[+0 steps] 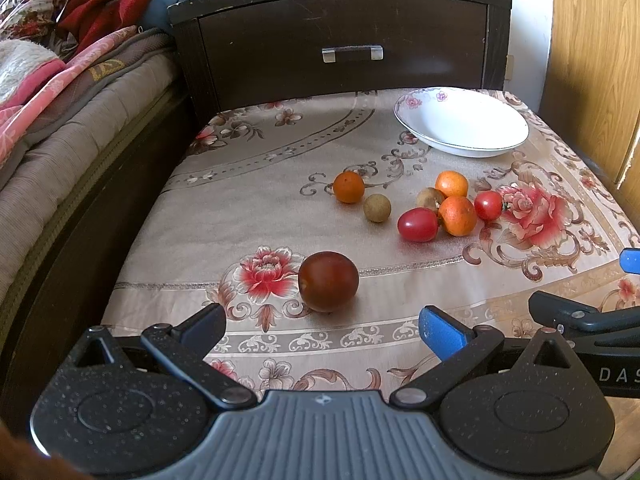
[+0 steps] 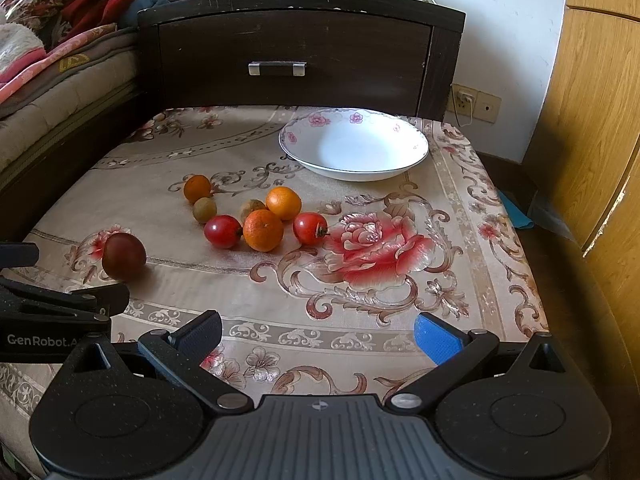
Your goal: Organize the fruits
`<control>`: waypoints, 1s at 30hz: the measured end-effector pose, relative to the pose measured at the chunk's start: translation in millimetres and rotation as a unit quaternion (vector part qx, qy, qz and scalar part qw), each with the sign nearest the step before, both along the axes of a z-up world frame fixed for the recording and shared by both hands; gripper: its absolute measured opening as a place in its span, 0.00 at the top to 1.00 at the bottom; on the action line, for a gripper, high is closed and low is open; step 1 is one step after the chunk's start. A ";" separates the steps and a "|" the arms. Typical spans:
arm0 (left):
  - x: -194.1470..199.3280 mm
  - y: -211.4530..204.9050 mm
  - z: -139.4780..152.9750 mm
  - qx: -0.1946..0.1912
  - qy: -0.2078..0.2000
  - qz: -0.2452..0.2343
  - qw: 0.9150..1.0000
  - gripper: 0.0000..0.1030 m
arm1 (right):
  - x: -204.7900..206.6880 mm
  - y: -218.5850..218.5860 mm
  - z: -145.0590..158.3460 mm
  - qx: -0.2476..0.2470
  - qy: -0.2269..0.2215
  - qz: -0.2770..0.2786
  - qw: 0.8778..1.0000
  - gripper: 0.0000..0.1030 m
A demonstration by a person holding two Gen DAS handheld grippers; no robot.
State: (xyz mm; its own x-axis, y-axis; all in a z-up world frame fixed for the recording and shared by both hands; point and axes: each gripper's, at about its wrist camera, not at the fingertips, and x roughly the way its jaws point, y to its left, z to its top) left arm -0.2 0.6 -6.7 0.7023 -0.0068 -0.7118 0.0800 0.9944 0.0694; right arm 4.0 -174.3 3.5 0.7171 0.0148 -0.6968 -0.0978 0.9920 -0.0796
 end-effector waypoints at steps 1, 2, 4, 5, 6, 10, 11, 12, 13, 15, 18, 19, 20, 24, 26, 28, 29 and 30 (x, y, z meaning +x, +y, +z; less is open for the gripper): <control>-0.3 0.3 -0.2 0.000 0.000 0.000 1.000 0.00 | 0.2 -0.4 0.2 0.000 0.000 0.000 1.000 0.06; 1.5 -1.5 0.1 0.001 0.000 0.000 1.000 0.00 | 0.2 -0.3 0.0 0.000 0.000 0.000 1.000 0.06; 0.8 -1.6 -0.1 0.001 0.000 0.000 1.000 0.00 | 0.3 -0.3 -0.5 0.000 0.000 0.000 1.000 0.06; 1.3 -1.8 0.0 0.001 0.001 0.000 1.000 0.00 | 0.4 -0.4 -0.6 0.001 0.000 0.000 1.000 0.06; 0.9 -1.9 -0.2 0.001 0.001 0.000 1.000 0.00 | 0.4 0.1 -0.8 0.001 0.000 0.000 1.000 0.06; 0.2 -2.0 -0.7 0.002 0.001 0.000 1.000 0.00 | 0.7 -0.6 -1.6 0.001 0.001 0.001 1.000 0.06; -0.4 -2.2 -0.8 0.002 0.001 -0.001 1.000 0.00 | 0.7 -0.7 -1.8 0.001 0.001 0.001 1.000 0.06; 0.1 -2.3 -1.0 0.003 0.001 0.000 1.000 0.00 | 0.7 -0.8 -2.1 0.001 0.001 0.001 1.000 0.06; 0.8 -2.2 -1.2 0.002 0.001 0.000 1.000 0.00 | 0.8 -0.9 -2.0 0.001 0.002 0.001 1.000 0.06; 1.1 -2.3 -1.5 0.003 0.002 0.000 1.000 0.00 | 0.9 -0.9 -1.8 0.002 0.002 0.001 1.000 0.06; 1.2 -2.4 -1.9 0.002 0.002 0.000 1.000 0.00 | 1.0 -0.8 -3.7 0.002 0.003 0.001 1.000 0.06; 1.4 -2.4 -2.0 0.003 0.003 0.000 1.000 0.00 | 1.3 -0.7 -3.9 0.002 0.003 0.001 1.000 0.06; 1.4 -2.4 -2.0 0.002 0.003 0.000 1.000 0.00 | 1.4 -0.9 -3.7 0.002 0.003 0.001 1.000 0.06; 2.3 -3.3 -2.8 0.003 0.004 -0.001 1.000 0.00 | 1.4 -0.8 -4.8 0.002 0.005 0.001 1.000 0.06; 2.8 -3.4 -3.2 0.003 0.005 -0.001 1.000 0.00 | 2.1 -1.1 -4.8 0.002 0.005 0.001 1.000 0.06; 2.8 -3.5 -3.2 0.003 0.005 -0.001 1.000 0.00 | 2.4 -1.0 -5.6 0.002 0.006 0.001 1.000 0.06; 2.8 -3.5 -3.2 0.003 0.005 -0.001 1.000 0.00 | 2.5 -1.1 -5.7 0.002 0.006 0.001 1.000 0.06; 2.7 -3.5 -3.4 0.003 0.005 -0.001 1.000 0.00 | 2.6 -1.1 -5.7 0.002 0.006 0.001 1.000 0.06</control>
State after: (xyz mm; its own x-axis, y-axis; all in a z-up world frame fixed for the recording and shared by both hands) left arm 2.5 -2.9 -10.0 0.6955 -0.0034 -0.7185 0.0820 0.9938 0.0748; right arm 6.6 -175.4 -2.2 0.7084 0.0197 -0.7055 -0.1008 0.9922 -0.0736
